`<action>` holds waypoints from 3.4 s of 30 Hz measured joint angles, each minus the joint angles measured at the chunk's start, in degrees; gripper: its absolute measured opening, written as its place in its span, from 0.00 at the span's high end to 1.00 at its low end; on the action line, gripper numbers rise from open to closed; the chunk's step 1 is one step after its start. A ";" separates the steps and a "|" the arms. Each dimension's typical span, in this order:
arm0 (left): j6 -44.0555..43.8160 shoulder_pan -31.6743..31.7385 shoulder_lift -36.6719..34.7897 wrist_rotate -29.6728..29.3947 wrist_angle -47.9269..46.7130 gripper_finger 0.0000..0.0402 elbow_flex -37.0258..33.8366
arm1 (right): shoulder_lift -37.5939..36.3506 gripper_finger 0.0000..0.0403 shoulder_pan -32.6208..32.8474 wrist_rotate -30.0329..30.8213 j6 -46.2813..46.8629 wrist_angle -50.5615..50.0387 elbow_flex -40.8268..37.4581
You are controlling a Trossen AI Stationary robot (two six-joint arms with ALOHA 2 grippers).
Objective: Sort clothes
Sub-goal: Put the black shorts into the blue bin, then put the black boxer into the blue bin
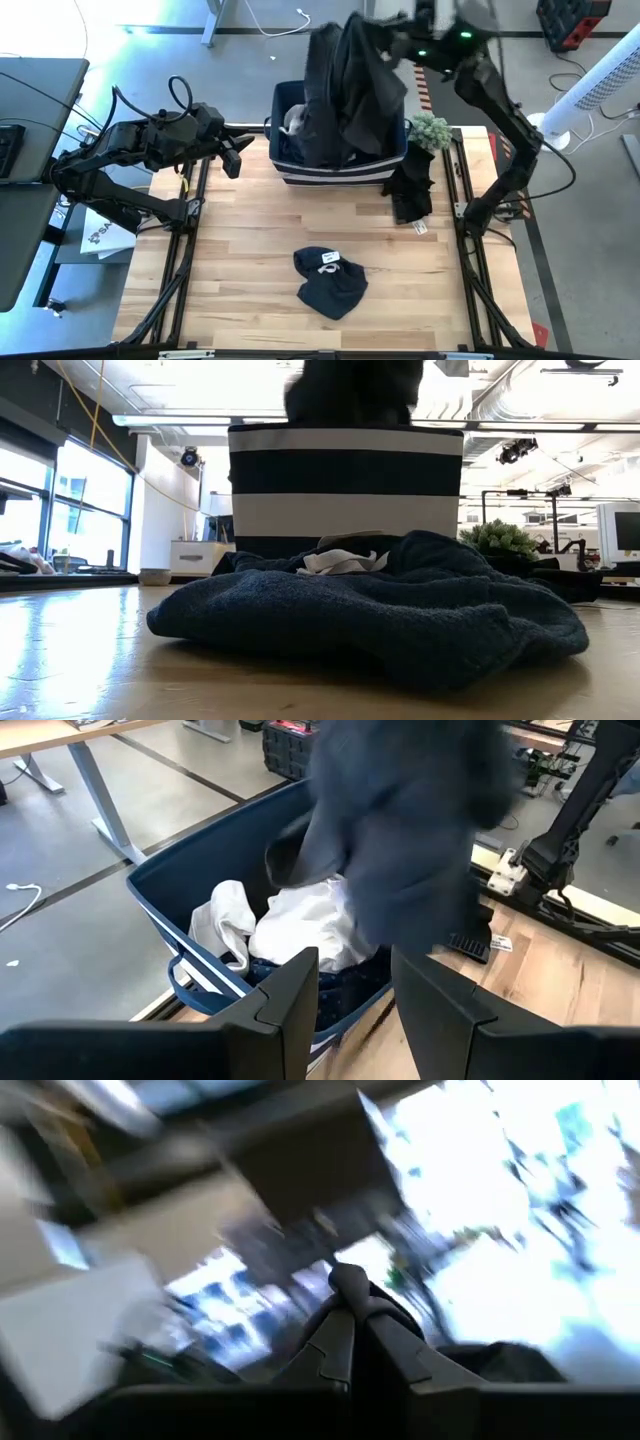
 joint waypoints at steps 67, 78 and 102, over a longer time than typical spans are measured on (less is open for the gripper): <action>-2.42 -0.01 2.54 -0.06 -0.48 0.69 -0.02 | 14.30 0.52 -0.14 11.55 6.08 -26.62 -39.60; -0.60 -0.01 5.32 1.81 -0.38 0.69 -0.02 | 0.85 0.52 4.00 21.95 -7.25 -36.00 -17.38; -0.56 6.15 9.07 6.31 0.00 0.69 -0.02 | -31.48 0.52 16.30 31.04 31.16 -64.93 -61.66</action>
